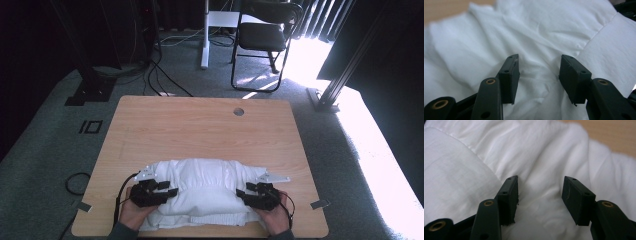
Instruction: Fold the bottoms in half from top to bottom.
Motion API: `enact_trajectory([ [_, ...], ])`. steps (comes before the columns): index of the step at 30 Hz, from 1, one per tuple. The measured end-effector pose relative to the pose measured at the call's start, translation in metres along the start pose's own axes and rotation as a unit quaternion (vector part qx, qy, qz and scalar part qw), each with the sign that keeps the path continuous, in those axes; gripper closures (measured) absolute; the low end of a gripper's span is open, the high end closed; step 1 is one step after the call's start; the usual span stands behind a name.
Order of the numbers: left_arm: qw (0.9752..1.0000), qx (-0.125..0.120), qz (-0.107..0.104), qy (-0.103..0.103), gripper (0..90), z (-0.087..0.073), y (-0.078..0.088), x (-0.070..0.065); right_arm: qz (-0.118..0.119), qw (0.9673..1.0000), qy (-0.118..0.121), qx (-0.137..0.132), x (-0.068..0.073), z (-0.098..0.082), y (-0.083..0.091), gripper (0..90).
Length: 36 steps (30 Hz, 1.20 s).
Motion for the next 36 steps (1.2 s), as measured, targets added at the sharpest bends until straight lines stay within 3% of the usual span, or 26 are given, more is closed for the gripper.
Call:
enact_trajectory([
  [6,1.0,-0.003,0.009,0.001,51.5,-0.027,0.006,-0.008,-0.002,1.0,-0.003,0.006,0.015,-0.025,0.012,45.0],
  [12,0.9989,0.009,0.039,-0.022,52.1,-0.037,-0.007,-0.008,-0.007,0.9997,-0.001,0.023,0.017,-0.039,0.0,44.9],
  [14,0.9981,0.01,0.052,-0.032,52.5,-0.035,-0.017,-0.007,-0.028,0.9989,0.023,0.03,0.017,-0.036,-0.007,44.9],
  [17,0.9974,0.008,0.059,-0.04,53.3,-0.029,-0.023,-0.003,-0.044,0.9976,0.039,0.037,0.015,-0.03,-0.015,44.9],
  [21,0.9964,-0.002,0.076,-0.037,54.0,-0.014,-0.033,0.007,-0.054,0.9969,0.041,0.04,0.007,-0.019,-0.025,44.5],
  [31,0.9947,-0.016,0.1,-0.02,53.9,0.023,-0.057,0.032,-0.073,0.9963,0.026,0.037,-0.029,0.015,-0.054,44.0],
  [36,0.9934,-0.028,0.111,-0.012,53.9,0.044,-0.07,0.048,-0.079,0.9965,0.021,0.021,-0.052,0.032,-0.072,43.8],
])
Point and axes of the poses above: each handheld gripper's, and its own axes: y roughly backward along the jaws, z roughly out of its top, x roughly to its left, the point moved 3 cm from there along -y, roughly forward along the jaws, and after that the axes turned 6 degrees about y, right-handed, at the moved point
